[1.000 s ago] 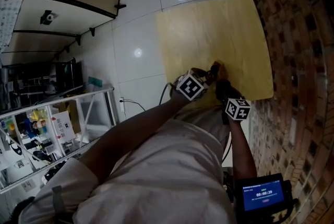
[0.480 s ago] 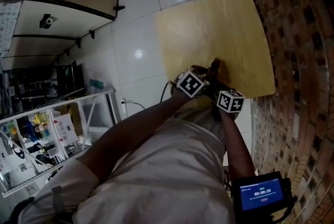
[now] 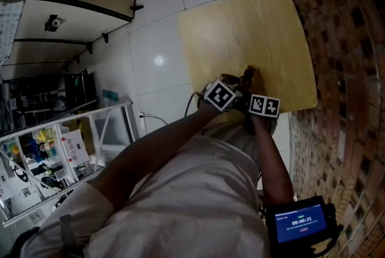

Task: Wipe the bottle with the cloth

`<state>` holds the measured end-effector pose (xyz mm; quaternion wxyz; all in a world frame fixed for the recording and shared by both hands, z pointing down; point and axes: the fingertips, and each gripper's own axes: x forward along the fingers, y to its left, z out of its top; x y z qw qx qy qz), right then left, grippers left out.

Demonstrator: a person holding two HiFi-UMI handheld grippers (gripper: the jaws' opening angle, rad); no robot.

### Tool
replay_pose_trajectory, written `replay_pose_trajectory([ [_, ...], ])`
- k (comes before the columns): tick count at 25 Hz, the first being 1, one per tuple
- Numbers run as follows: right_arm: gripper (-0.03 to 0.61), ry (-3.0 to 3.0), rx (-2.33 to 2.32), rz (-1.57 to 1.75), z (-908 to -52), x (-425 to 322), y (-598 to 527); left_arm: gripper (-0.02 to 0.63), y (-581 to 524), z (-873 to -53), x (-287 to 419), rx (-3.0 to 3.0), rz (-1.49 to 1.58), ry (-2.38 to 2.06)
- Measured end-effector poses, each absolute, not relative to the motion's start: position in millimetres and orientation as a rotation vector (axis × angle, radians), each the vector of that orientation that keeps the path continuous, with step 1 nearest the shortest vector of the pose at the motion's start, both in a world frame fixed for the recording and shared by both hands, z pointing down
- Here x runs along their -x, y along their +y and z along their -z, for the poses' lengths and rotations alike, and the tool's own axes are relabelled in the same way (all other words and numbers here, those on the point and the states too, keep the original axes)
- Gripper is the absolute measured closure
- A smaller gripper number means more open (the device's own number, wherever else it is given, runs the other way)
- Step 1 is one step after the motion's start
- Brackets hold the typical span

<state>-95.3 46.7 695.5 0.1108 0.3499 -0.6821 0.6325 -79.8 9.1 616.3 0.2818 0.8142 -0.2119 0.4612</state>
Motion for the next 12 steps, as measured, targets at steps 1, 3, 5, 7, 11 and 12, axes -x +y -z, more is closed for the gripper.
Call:
replay_pose_trajectory([
  [1,0.503,-1.965,-1.042,-1.887,-702,95,47,0.468,9,-614,79,-2.18,-1.231,-0.567],
  [3,0.503,-1.883,-1.066,-1.938,-717,93,49,0.468,11,-611,76,-2.179,-1.224,-0.566],
  [5,0.502,-1.815,-1.076,-1.982,-730,91,49,0.468,12,-610,75,-2.179,-1.225,-0.575],
  [7,0.502,-1.759,-1.083,-2.018,-739,90,50,0.468,11,-610,76,-2.176,-1.224,-0.591],
  [11,0.5,-1.664,-1.127,-2.156,-756,89,51,0.465,10,-618,82,-2.078,-1.145,-0.662],
  [12,0.5,-1.661,-1.143,-2.165,-759,88,50,0.463,10,-622,83,-2.021,-1.09,-0.682],
])
